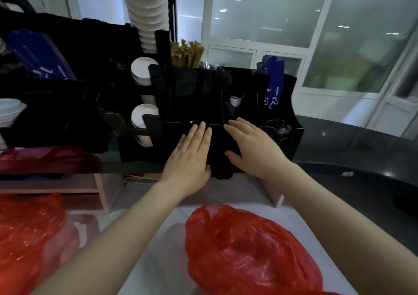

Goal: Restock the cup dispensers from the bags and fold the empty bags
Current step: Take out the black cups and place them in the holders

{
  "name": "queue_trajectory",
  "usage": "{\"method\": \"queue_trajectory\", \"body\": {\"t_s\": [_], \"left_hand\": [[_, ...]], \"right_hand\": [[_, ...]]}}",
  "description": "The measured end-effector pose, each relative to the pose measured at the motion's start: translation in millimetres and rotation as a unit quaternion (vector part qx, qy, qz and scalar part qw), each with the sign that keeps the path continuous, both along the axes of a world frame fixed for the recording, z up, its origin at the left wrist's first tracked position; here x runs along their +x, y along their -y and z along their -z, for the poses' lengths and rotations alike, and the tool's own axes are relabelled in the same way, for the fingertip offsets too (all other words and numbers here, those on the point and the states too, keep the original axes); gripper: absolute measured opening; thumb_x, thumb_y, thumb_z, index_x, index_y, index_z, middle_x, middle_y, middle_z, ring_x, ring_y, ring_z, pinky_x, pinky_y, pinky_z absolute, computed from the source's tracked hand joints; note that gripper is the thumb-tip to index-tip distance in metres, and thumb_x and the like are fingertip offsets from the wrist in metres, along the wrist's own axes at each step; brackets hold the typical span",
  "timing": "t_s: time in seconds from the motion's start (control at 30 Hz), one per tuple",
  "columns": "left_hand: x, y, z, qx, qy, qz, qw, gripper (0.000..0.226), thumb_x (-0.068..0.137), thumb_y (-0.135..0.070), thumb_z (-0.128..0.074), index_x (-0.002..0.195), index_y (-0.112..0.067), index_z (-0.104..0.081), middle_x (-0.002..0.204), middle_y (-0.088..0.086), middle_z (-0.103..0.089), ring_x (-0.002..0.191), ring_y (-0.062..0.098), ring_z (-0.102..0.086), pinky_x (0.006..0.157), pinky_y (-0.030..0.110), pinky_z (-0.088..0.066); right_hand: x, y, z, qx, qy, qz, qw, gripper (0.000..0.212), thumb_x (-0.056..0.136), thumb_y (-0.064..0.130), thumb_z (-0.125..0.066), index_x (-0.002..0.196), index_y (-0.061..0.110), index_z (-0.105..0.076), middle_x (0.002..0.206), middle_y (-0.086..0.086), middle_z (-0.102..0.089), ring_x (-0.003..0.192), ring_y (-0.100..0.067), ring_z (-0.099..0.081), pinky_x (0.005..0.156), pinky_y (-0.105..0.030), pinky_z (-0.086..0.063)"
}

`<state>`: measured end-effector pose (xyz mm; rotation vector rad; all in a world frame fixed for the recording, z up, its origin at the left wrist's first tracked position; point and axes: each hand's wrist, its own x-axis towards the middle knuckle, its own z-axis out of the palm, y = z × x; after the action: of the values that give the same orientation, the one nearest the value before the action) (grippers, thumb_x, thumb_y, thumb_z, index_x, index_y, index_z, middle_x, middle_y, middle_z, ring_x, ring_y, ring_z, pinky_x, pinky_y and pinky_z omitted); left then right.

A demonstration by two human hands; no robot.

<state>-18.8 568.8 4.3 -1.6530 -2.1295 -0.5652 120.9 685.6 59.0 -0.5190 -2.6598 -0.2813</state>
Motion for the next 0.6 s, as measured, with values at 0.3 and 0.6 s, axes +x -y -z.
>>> {"method": "queue_trajectory", "body": {"t_s": [0.3, 0.6], "left_hand": [[27, -57, -9, 0.005, -0.030, 0.028, 0.999, 0.082, 0.091, -0.028, -0.047, 0.151, -0.016, 0.008, 0.159, 0.006, 0.013, 0.145, 0.017, 0.015, 0.113, 0.030, 0.013], [25, -77, -11, 0.024, -0.062, -0.018, 0.998, 0.082, 0.087, -0.024, -0.053, 0.151, -0.011, -0.006, 0.159, 0.011, -0.007, 0.147, 0.023, -0.001, 0.115, 0.033, 0.009]], "right_hand": [[67, -54, 5, -0.035, -0.137, 0.082, 0.987, 0.050, 0.082, 0.014, -0.068, 0.130, 0.011, -0.056, 0.133, -0.005, -0.056, 0.127, -0.025, -0.046, 0.102, -0.033, -0.038], [71, -99, 14, -0.008, -0.110, 0.131, 0.985, 0.052, 0.080, 0.020, -0.072, 0.130, 0.015, -0.057, 0.131, -0.004, -0.058, 0.125, -0.025, -0.048, 0.101, -0.039, -0.036]]}}
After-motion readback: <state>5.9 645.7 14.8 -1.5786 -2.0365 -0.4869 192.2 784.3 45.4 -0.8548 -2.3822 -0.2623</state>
